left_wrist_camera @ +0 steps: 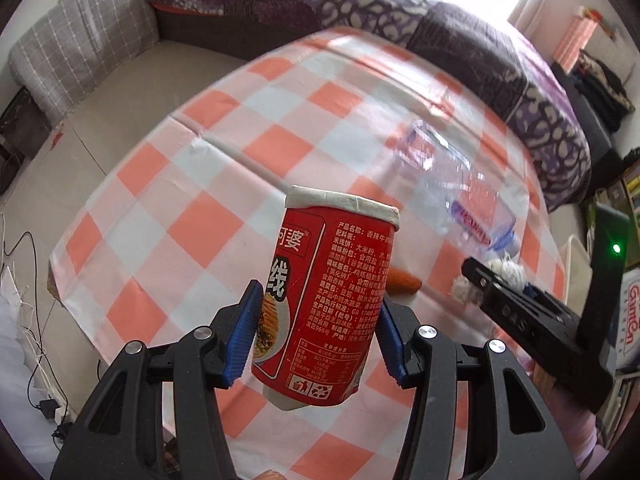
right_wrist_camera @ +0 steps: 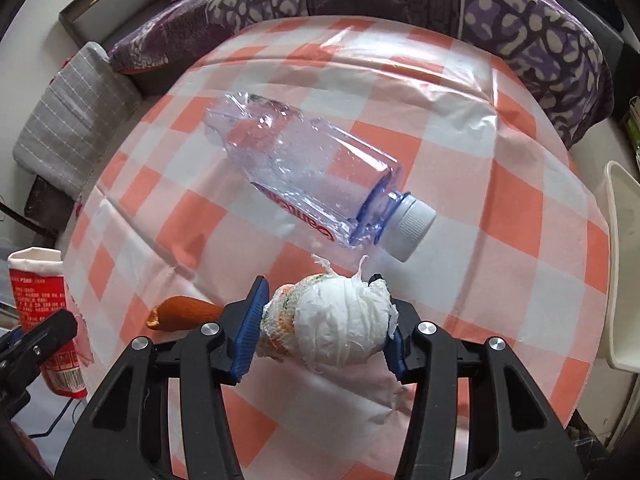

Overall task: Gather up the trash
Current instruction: 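Carry both to the bin and open the right tool to drop the tissue ball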

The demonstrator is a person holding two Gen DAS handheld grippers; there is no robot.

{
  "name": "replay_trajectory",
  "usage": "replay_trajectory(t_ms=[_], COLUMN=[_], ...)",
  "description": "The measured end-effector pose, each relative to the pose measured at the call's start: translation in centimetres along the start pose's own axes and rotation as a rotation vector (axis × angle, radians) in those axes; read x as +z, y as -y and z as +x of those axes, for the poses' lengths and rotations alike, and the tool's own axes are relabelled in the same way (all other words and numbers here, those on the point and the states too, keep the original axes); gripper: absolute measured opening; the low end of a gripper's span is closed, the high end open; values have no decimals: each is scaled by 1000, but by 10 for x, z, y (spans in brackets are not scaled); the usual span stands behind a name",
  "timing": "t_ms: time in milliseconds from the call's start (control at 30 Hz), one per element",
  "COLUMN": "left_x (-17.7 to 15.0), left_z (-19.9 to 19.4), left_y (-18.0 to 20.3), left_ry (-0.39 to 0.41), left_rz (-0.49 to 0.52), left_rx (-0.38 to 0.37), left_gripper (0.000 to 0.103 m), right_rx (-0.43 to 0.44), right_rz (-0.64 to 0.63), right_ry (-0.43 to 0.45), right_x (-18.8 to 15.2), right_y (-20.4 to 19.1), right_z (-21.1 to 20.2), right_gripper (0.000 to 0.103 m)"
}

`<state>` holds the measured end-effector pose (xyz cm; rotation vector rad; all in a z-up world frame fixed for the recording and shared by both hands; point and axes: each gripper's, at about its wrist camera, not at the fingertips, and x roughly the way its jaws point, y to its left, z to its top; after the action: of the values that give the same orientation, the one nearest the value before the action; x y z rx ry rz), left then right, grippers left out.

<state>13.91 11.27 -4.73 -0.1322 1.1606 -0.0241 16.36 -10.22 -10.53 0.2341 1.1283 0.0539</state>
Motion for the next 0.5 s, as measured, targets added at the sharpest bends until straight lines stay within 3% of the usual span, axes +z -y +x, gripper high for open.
replay_trajectory(t_ms=[233, 500], left_x=[12, 19], left_z=[-30, -44], left_y=[7, 32], left_ry=[163, 278], left_rz=[-24, -17], left_rx=[18, 56], left_gripper=[53, 54], right_rx=[69, 7], right_rz=[-6, -34], right_ry=[173, 352], right_x=[10, 17], right_y=[-2, 7], right_z=[-51, -92], right_gripper=[49, 49])
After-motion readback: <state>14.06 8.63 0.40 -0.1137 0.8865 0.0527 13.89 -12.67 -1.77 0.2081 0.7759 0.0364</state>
